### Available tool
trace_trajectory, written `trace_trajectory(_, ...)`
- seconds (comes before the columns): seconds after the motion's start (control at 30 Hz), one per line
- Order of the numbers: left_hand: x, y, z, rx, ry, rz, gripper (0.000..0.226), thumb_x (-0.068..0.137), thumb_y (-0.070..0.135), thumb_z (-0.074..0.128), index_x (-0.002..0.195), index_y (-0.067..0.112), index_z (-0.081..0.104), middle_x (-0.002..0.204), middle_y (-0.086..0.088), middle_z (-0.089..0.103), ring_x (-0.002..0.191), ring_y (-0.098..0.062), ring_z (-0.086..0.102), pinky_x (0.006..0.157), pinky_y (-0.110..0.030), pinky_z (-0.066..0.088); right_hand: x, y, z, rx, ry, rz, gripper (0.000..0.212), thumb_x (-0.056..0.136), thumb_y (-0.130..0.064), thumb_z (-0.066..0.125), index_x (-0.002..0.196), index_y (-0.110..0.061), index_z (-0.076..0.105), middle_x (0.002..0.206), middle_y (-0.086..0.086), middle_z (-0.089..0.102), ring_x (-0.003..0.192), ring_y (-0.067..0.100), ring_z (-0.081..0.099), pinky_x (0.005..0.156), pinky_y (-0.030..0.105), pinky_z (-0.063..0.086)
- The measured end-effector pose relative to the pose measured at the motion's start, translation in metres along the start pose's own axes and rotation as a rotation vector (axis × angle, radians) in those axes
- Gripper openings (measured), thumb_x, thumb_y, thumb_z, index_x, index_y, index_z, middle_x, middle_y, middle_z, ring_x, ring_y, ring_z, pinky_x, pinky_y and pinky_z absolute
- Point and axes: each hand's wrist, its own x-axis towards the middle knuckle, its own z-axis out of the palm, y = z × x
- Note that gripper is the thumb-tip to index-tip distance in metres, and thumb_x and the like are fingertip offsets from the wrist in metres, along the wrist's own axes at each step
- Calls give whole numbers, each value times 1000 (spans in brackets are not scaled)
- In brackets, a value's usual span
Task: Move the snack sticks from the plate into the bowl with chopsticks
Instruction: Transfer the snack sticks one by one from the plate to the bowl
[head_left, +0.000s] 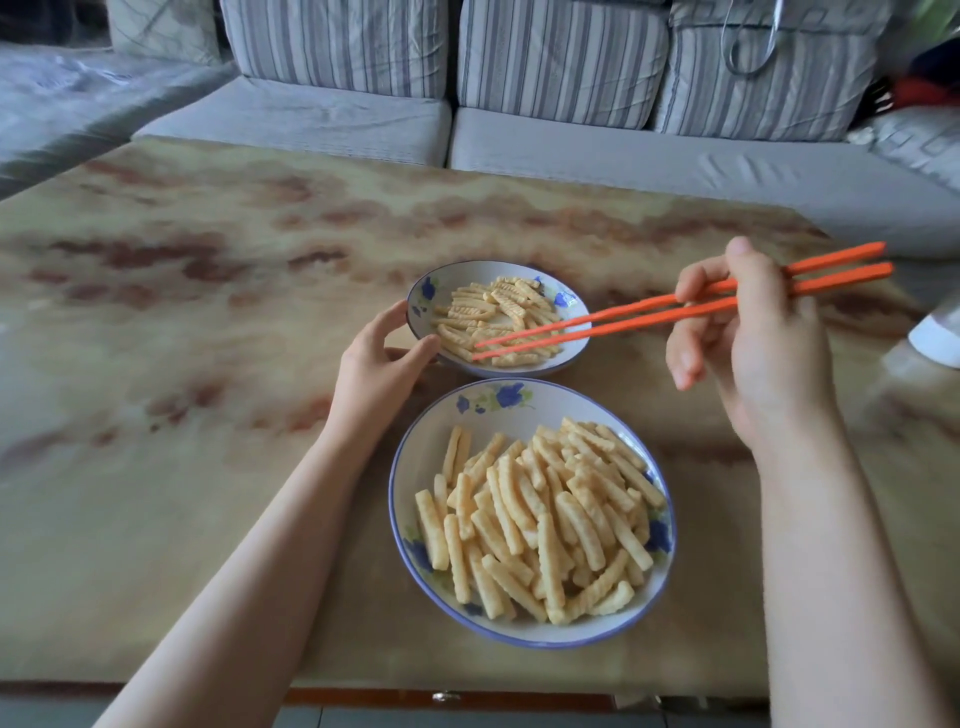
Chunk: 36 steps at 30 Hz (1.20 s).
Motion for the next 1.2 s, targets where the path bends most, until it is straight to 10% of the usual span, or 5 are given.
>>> trace_trajectory(0.2, 1, -2, 0, -6, -3, -9, 48, 90, 22, 67, 137, 23, 56, 122, 8, 67, 83, -12, 72, 71, -23, 59, -11, -11, 0, -104, -123, 29, 49, 104, -23, 30, 63, -9, 53, 31, 5, 36, 25, 21, 29, 35, 19, 27)
trace_trajectory(0.63, 2, -3, 1, 23, 8, 13, 48, 90, 21, 67, 137, 23, 56, 92, 32, 60, 67, 12, 64, 61, -4, 47, -10, -3, 10, -130, -253, 108, 51, 104, -25, 31, 61, -9, 53, 33, 7, 37, 26, 20, 32, 35, 19, 29)
trace_trajectory(1.2, 2, -3, 1, 18, 8, 16, 46, 90, 19, 67, 135, 24, 58, 84, 28, 63, 73, 2, 69, 62, -8, 50, 3, 10, 10, 118, 346, -12, 41, 101, -17, 30, 64, -12, 47, 49, -7, 51, 29, 15, 42, 40, 30, 26)
